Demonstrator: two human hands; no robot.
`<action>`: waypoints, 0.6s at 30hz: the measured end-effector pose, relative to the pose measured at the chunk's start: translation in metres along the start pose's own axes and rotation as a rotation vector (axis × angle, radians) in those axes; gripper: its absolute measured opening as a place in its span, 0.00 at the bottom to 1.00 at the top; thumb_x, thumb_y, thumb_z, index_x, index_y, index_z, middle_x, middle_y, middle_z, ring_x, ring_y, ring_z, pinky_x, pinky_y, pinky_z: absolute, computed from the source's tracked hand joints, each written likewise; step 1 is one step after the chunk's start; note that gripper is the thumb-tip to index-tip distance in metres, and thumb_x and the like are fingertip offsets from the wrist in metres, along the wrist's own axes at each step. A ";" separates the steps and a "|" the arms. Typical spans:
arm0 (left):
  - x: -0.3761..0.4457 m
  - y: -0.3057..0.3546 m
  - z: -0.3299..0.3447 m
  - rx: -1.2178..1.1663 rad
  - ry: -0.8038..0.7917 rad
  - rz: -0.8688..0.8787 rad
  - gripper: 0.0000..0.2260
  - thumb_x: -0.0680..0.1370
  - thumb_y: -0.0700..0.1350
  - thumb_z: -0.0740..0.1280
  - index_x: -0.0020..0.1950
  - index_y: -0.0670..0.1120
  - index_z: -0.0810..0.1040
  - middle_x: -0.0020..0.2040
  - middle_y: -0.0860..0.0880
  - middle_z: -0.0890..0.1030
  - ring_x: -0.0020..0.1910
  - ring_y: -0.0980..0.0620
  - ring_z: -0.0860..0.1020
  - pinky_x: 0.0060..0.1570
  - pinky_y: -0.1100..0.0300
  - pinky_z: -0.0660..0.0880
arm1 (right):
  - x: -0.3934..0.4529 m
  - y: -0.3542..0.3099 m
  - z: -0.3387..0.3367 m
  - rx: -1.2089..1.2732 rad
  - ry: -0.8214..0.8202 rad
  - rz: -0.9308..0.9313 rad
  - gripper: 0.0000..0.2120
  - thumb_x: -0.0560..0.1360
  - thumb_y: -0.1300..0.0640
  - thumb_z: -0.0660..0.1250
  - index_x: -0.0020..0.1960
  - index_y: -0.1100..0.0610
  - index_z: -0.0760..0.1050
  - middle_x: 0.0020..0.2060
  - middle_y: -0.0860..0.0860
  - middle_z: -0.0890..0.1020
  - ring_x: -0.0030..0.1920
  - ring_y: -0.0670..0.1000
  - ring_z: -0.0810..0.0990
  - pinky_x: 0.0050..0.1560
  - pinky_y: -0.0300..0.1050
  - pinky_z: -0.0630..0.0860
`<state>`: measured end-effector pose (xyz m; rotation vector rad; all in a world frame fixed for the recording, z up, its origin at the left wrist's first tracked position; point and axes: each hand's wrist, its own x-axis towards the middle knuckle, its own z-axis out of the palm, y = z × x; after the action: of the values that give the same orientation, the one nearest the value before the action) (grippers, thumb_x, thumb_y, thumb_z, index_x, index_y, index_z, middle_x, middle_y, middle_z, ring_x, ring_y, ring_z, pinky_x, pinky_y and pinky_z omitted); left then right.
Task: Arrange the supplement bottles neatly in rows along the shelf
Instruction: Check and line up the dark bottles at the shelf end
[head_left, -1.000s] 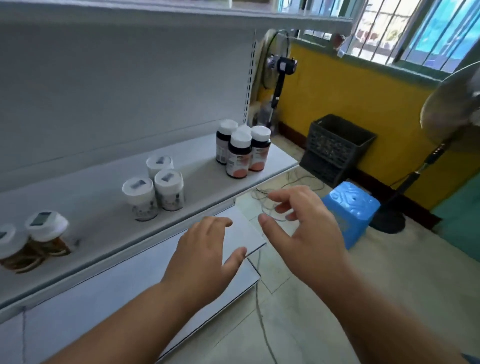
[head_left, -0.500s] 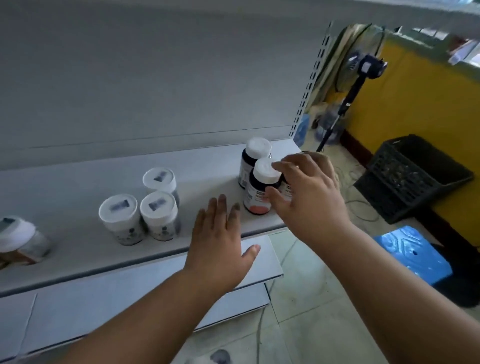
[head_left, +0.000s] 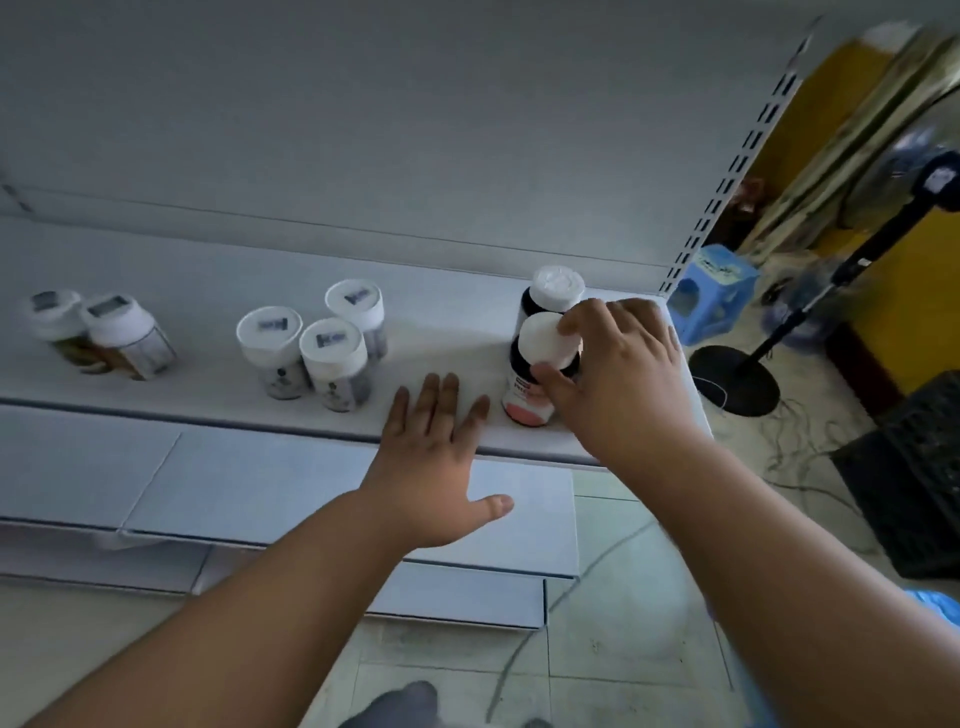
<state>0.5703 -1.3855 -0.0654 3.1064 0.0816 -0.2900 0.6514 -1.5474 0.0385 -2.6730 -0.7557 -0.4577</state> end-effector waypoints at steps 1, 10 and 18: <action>0.000 0.000 0.000 0.001 0.001 0.002 0.47 0.72 0.76 0.50 0.79 0.51 0.34 0.79 0.41 0.32 0.77 0.41 0.30 0.75 0.40 0.34 | 0.000 0.000 -0.002 0.022 -0.008 0.007 0.21 0.70 0.46 0.71 0.59 0.54 0.72 0.53 0.50 0.79 0.62 0.55 0.67 0.61 0.44 0.59; 0.002 -0.003 -0.003 -0.019 -0.011 0.019 0.48 0.72 0.76 0.50 0.80 0.51 0.34 0.79 0.41 0.30 0.77 0.41 0.29 0.74 0.40 0.34 | 0.011 -0.006 -0.011 -0.120 -0.147 -0.041 0.26 0.71 0.38 0.67 0.62 0.55 0.74 0.58 0.52 0.79 0.68 0.55 0.63 0.74 0.46 0.46; -0.004 -0.004 -0.015 -0.144 -0.009 0.011 0.46 0.73 0.75 0.53 0.80 0.51 0.36 0.80 0.44 0.34 0.78 0.45 0.31 0.75 0.43 0.32 | 0.001 -0.011 -0.023 0.195 0.061 0.043 0.22 0.71 0.47 0.70 0.62 0.55 0.76 0.54 0.49 0.79 0.59 0.49 0.70 0.67 0.35 0.55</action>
<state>0.5693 -1.3817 -0.0497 2.9615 0.0809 -0.2842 0.6408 -1.5469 0.0622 -2.4783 -0.6863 -0.4288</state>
